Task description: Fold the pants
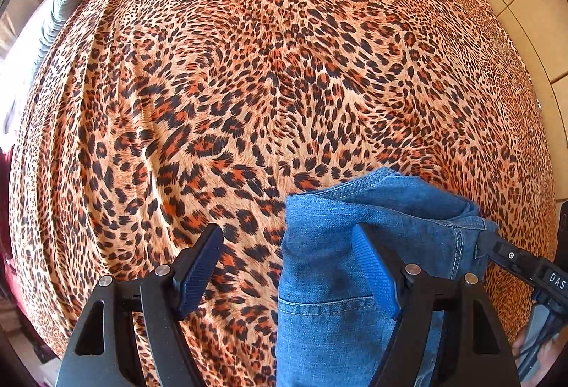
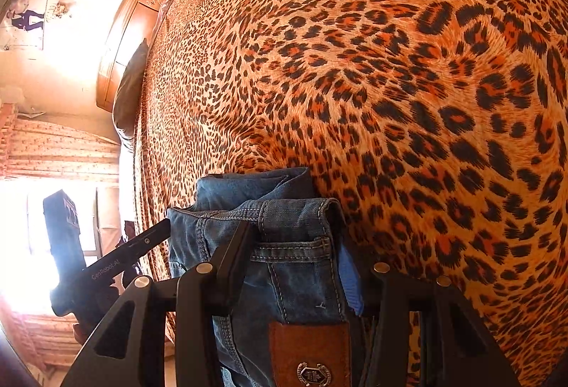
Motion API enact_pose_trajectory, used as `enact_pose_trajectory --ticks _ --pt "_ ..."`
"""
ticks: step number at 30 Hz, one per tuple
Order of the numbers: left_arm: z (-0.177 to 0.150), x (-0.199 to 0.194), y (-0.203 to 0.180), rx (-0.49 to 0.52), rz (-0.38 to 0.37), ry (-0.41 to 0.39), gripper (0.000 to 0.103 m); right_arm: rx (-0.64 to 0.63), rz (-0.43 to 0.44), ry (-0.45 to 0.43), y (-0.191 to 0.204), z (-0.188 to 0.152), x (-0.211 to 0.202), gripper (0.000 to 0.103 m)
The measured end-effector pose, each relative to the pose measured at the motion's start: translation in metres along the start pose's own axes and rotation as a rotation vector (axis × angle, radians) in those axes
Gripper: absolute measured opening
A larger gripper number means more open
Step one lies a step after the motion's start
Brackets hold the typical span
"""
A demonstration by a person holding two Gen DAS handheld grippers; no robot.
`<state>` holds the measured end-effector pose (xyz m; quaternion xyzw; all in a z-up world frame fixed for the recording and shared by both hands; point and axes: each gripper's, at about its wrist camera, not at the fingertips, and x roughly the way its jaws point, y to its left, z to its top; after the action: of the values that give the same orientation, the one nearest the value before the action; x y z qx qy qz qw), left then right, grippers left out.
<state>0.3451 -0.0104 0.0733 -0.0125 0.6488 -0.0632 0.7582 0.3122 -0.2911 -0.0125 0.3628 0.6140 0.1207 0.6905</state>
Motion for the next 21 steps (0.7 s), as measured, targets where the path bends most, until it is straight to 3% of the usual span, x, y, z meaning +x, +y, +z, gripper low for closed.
enact_pose_trajectory --ticks 6,8,9,10,11,12,13,15,17,21 --pt "0.001 0.002 0.0 -0.002 0.013 0.003 0.081 0.007 0.004 -0.002 -0.004 0.002 0.0 0.048" --pt "0.002 0.007 0.004 -0.006 0.034 0.004 0.094 -0.019 -0.011 -0.009 -0.001 0.001 -0.001 0.048" --pt "0.003 0.012 0.008 -0.024 0.024 0.02 0.094 -0.05 -0.028 -0.015 0.003 0.001 -0.001 0.043" --pt "0.004 0.016 0.014 -0.057 -0.026 0.052 0.086 -0.085 -0.031 -0.017 0.009 0.001 -0.002 0.03" --pt "0.006 0.017 0.018 -0.091 -0.106 0.082 0.058 -0.112 -0.022 -0.014 0.016 0.0 -0.005 0.022" --pt "0.007 0.016 0.021 -0.118 -0.196 0.113 0.043 -0.143 -0.028 -0.03 0.024 0.0 -0.01 0.018" --pt "0.009 0.012 0.02 -0.13 -0.217 0.118 0.033 -0.171 -0.022 -0.06 0.032 0.0 -0.018 0.016" --pt "0.013 0.004 0.014 -0.083 -0.137 0.05 0.027 -0.171 0.005 -0.099 0.036 0.002 -0.03 0.015" --pt "0.016 0.016 0.01 -0.05 -0.027 0.058 0.026 -0.169 -0.041 -0.086 0.031 0.005 -0.023 0.015" --pt "0.019 0.03 0.012 -0.086 -0.01 0.089 0.026 -0.079 -0.115 -0.029 -0.001 0.002 0.003 0.02"
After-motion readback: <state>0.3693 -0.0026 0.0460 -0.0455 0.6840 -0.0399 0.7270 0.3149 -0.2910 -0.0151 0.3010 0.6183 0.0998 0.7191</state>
